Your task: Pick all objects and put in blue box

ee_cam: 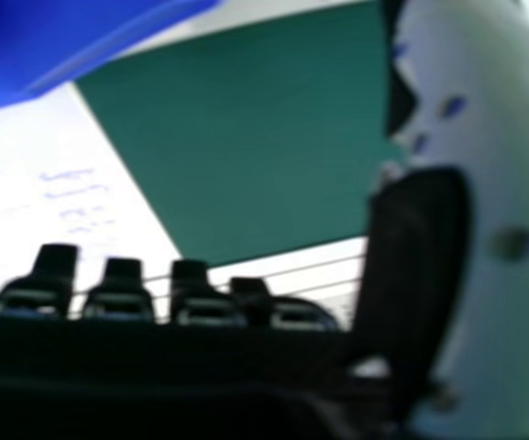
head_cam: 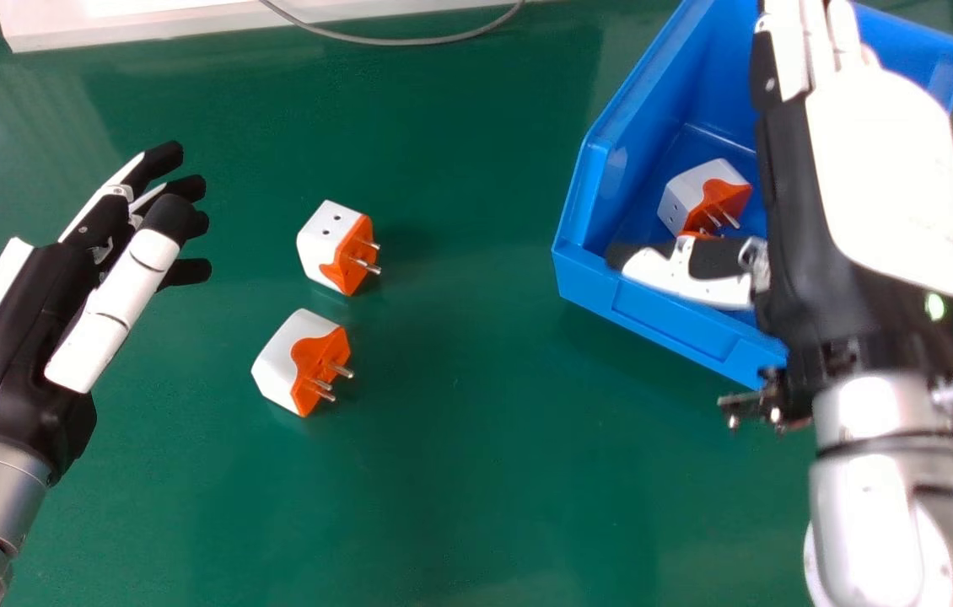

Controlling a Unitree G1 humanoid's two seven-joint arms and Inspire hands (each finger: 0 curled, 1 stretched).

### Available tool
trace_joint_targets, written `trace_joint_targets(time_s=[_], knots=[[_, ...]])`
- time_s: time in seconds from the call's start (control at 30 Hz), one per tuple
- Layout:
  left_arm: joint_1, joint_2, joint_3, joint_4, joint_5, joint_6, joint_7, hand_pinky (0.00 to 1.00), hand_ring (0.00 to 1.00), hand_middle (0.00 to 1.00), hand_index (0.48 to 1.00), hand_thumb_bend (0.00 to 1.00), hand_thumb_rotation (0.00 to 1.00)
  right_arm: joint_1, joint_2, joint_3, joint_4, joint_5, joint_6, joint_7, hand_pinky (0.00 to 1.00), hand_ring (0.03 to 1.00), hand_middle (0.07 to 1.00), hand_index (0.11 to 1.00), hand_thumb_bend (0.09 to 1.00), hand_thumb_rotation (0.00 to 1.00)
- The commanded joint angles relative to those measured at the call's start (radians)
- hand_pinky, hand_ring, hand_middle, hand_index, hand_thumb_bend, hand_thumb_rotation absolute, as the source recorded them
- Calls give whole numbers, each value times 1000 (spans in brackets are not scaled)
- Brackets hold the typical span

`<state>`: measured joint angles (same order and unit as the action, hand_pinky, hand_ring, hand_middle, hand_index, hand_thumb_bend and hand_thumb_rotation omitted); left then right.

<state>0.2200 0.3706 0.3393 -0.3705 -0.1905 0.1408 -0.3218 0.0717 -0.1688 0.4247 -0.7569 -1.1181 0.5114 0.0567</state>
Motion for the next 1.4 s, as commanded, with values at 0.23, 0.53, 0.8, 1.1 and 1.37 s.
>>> trace_joint_targets(time_s=[0.23, 0.53, 0.8, 1.1, 1.37], knots=[[4, 4, 5, -31, 11, -2, 13, 788, 872, 900, 920, 747, 820, 192, 37, 53, -91, -40, -198, -45, 966, 1000, 1000, 1000, 646, 109], [17, -10, 4, -10, 10, -32, 11, 794, 874, 902, 923, 746, 821, 317, -8, 87, -86, 5, -406, -58, 942, 1000, 1000, 995, 635, 127], [23, -19, 5, 76, 10, -113, -2, 796, 876, 903, 928, 717, 820, 386, -2, 142, -89, -35, -499, -10, 920, 1000, 1000, 985, 606, 181], [10, -26, 1, 123, 2, -149, -3, 783, 868, 898, 927, 716, 772, 293, 52, 182, 61, 25, -557, 13, 910, 1000, 1000, 978, 525, 272], [5, -23, -5, 130, 13, -162, -3, 785, 869, 897, 925, 742, 761, 77, 100, 185, 312, 106, -573, 5, 922, 1000, 1000, 981, 536, 255]])
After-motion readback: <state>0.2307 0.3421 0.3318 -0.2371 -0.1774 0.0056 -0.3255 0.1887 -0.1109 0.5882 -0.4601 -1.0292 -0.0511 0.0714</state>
